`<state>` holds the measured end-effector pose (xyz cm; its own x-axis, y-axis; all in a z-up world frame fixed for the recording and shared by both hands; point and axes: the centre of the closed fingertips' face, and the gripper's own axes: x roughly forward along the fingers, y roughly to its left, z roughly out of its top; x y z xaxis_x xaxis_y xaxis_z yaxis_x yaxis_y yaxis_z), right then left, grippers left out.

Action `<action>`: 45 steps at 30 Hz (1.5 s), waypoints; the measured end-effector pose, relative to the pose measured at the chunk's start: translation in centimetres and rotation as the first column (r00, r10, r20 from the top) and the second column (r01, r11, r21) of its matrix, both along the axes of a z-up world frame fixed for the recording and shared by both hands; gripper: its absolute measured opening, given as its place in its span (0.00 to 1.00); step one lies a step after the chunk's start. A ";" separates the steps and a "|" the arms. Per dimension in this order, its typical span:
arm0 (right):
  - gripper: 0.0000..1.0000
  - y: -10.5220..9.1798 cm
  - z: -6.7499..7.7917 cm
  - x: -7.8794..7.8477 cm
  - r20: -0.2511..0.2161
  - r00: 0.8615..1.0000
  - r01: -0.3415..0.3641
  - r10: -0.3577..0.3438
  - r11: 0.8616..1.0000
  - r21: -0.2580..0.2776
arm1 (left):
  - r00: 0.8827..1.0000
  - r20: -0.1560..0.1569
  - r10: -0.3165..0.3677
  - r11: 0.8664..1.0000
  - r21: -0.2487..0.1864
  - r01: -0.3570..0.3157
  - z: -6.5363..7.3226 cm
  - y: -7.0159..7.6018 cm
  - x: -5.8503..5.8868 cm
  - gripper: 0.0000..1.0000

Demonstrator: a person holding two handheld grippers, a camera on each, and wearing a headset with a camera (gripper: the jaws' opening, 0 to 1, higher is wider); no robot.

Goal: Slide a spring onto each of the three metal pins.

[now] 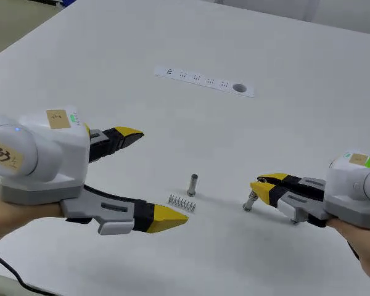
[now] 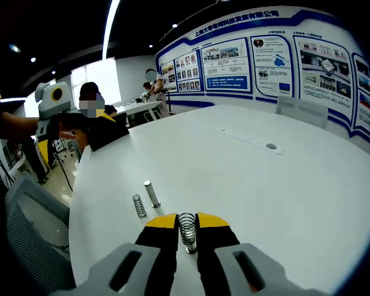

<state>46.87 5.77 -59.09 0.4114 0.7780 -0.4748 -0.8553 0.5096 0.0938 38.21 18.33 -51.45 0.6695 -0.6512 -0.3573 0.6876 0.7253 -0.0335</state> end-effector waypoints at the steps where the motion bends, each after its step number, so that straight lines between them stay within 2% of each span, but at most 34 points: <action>1: 0.11 0.0 -0.1 0.1 -0.001 1.000 0.005 -0.005 1.000 0.002 | 1.000 -0.002 0.004 1.000 -0.001 -0.004 0.0 0.1 0.0 0.95; 7: 0.12 0.1 -0.9 0.2 0.001 1.000 0.018 -0.018 1.000 -0.016 | 1.000 -0.001 0.009 1.000 -0.001 -0.009 0.0 0.2 0.1 0.95; 22: 0.12 0.3 -2.2 -0.3 0.012 1.000 0.003 -0.002 0.998 -0.067 | 1.000 -0.019 0.010 1.000 0.008 -0.009 -0.5 0.3 -0.5 0.94; 28: 0.12 0.3 -2.8 -0.4 0.007 1.000 -0.002 0.003 0.996 -0.084 | 1.000 -0.017 0.013 1.000 0.004 -0.013 -0.3 0.2 -0.4 0.94; 45: 0.17 0.4 -3.2 -0.6 0.011 1.000 -0.008 0.009 0.994 -0.106 | 1.000 -0.020 0.009 1.000 0.006 -0.009 -0.4 0.1 -0.6 0.94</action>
